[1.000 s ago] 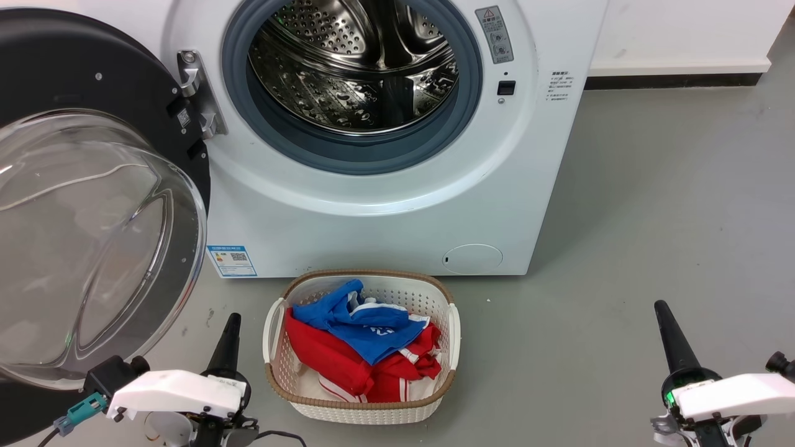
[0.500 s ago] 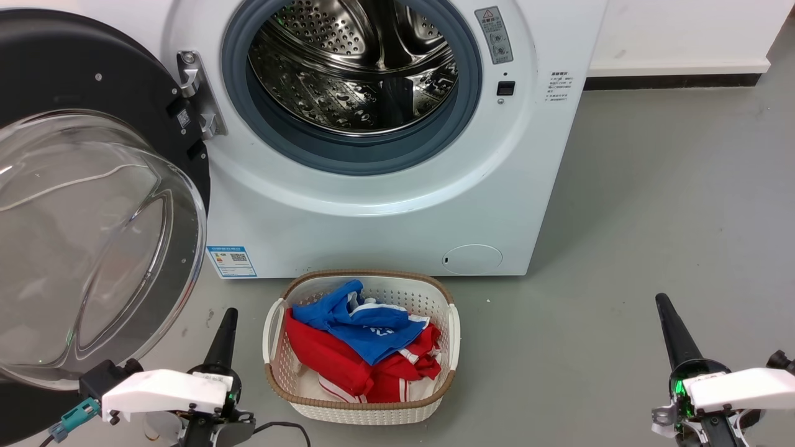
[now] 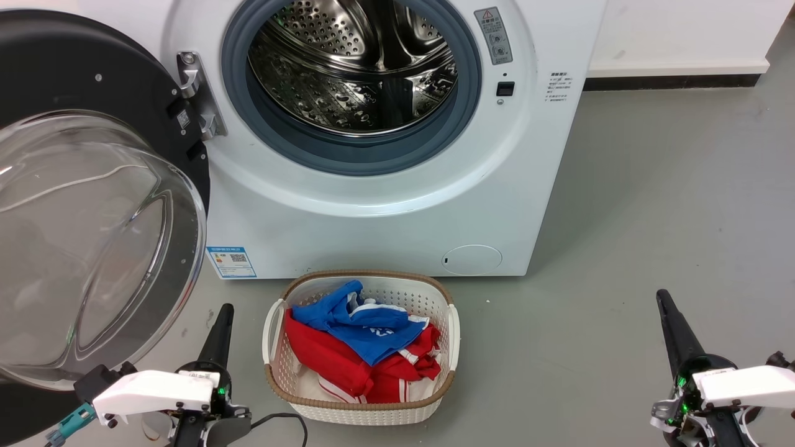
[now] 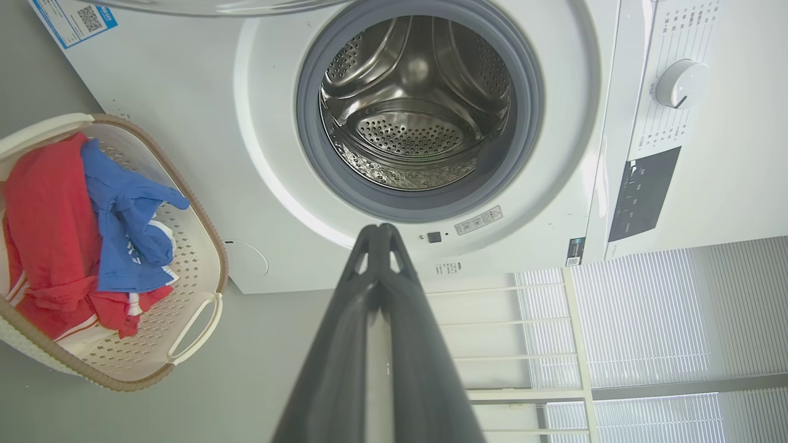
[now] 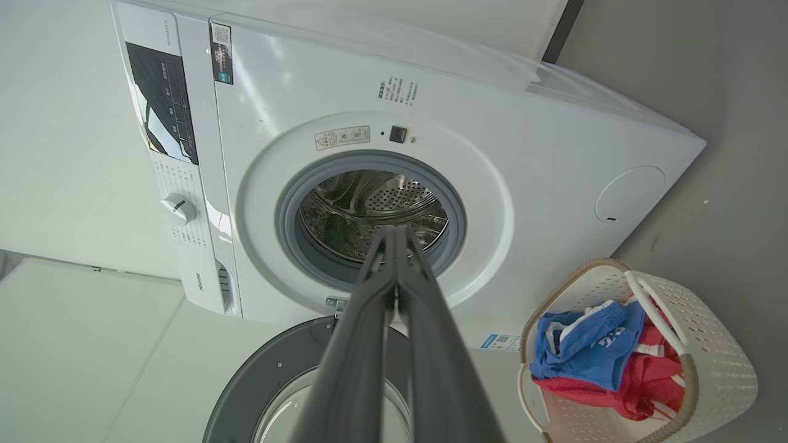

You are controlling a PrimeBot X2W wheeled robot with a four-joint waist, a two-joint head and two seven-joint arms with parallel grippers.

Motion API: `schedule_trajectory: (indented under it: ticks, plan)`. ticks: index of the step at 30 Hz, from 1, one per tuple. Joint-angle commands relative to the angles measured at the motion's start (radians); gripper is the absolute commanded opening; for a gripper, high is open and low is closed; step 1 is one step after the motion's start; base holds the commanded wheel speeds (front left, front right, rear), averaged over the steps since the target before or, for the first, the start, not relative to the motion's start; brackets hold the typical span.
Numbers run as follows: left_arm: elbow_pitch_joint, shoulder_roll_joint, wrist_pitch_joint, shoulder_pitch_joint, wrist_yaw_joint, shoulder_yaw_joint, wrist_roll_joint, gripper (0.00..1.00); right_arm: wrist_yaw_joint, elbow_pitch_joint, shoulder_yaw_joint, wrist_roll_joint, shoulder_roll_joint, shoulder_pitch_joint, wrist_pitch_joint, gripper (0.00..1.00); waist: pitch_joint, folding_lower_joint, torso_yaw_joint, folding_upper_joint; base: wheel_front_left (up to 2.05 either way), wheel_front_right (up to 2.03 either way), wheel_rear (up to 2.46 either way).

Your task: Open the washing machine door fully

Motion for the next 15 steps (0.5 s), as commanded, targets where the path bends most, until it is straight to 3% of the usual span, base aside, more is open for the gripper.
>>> schedule_trajectory:
  ticks: [1, 15]
  plan:
    - [-0.003, -0.003, 0.007, -0.017, -0.011, 0.01, -0.018, 0.0, 0.0, 0.001, -0.002, 0.024, 0.001, -0.025, 0.005, 0.0, 0.0, 0.0, 0.0, 0.0, 0.0, 0.0, 0.0]
    - [0.0, -0.023, 0.035, -0.019, -0.035, 0.047, -0.111, 0.0, 0.0, 0.018, -0.008, 0.139, 0.002, -0.04, 0.022, 0.0, -0.001, 0.0, -0.001, 0.0, 0.0, 0.0, 0.0]
